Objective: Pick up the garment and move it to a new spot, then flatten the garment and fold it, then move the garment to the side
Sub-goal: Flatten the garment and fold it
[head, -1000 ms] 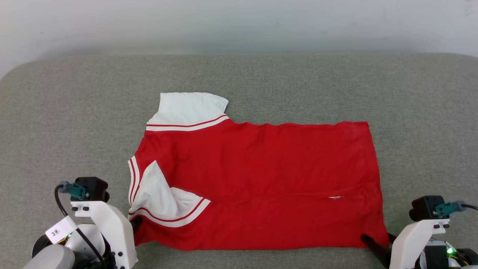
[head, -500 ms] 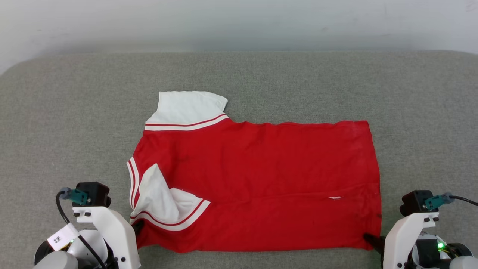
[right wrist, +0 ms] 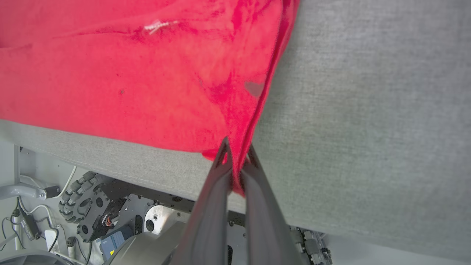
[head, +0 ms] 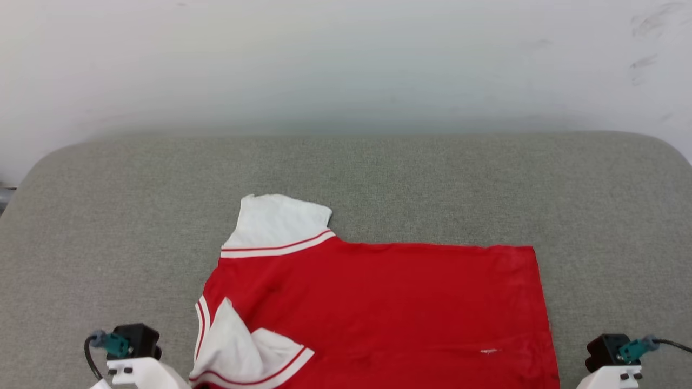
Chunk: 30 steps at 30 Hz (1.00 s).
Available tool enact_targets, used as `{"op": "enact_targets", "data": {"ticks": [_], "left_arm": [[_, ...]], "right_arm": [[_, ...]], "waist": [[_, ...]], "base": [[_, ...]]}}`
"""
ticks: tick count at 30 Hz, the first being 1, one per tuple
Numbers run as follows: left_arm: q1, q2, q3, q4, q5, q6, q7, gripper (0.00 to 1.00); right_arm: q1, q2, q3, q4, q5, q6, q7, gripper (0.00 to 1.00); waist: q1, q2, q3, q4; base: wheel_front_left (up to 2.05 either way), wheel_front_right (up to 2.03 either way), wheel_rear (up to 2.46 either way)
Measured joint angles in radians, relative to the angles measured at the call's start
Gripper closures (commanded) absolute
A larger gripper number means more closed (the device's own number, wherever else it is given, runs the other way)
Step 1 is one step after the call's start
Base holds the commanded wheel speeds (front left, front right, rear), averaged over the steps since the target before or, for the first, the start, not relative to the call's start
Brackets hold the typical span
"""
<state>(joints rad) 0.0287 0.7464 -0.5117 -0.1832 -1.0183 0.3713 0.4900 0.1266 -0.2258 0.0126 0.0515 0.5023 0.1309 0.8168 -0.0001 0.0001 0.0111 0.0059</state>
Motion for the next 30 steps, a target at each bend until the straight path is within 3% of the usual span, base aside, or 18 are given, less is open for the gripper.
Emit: {"op": "enact_targets", "data": {"ticks": [5,9,10,11,12,13,14,25,30], "left_arm": [[0.066,-0.009,0.003,0.017,-0.039,0.006,-0.002,1.0],[0.079,-0.046,0.001,0.071,-0.069,-0.02,-0.017,1.0],[0.078,-0.055,0.001,0.087,-0.071,-0.029,-0.024,1.0],[0.077,-0.063,-0.001,0.105,-0.069,-0.036,-0.032,1.0],[0.072,-0.071,-0.001,0.123,-0.069,-0.041,-0.039,0.58],[0.067,-0.077,-0.002,0.14,-0.069,-0.046,-0.044,0.58],[0.062,-0.082,-0.002,0.154,-0.067,-0.049,-0.05,0.0],[-0.065,-0.074,0.035,0.176,0.045,-0.092,-0.201,0.0],[-0.152,-0.106,0.037,0.21,0.074,-0.128,-0.252,0.0]], "right_arm": [[0.058,0.026,-0.017,-0.015,0.0,0.0,0.001,1.0],[0.08,0.053,-0.032,0.002,-0.003,0.0,-0.01,1.0],[0.08,0.059,-0.032,0.011,-0.002,0.0,-0.018,0.63],[0.08,0.065,-0.033,0.016,-0.001,0.0,-0.032,0.0],[0.08,0.068,-0.032,0.019,0.001,0.0,-0.049,0.0],[0.08,0.07,-0.032,0.02,0.002,0.0,-0.07,0.0],[0.079,0.07,-0.032,0.018,0.001,0.0,-0.099,0.0],[-0.005,0.091,-0.05,-0.08,-0.103,0.0,-0.534,0.0],[-0.046,0.111,-0.049,-0.118,-0.172,0.0,-0.633,0.0]], "waist": [[-0.0002,0.0,-0.019,0.0],[-0.0002,0.0,-0.016,-0.003],[-0.0002,0.0,-0.015,-0.004],[-0.0001,0.0,-0.014,-0.005],[0.0,0.0,-0.013,-0.006],[0.0,0.0,-0.012,-0.007],[0.0,0.0,-0.012,-0.009],[0.0001,0.0,-0.03,-0.026],[0.0001,0.0,-0.024,-0.045]], "base": [[0.0,0.0,0.0],[0.0,0.0,0.0],[0.0,0.0,0.0],[0.0,0.0,0.0],[0.0,0.0,0.0],[0.0,0.0,0.0],[0.0,0.0,0.0],[0.0,0.0,0.0],[0.0,0.0,0.0]]}}
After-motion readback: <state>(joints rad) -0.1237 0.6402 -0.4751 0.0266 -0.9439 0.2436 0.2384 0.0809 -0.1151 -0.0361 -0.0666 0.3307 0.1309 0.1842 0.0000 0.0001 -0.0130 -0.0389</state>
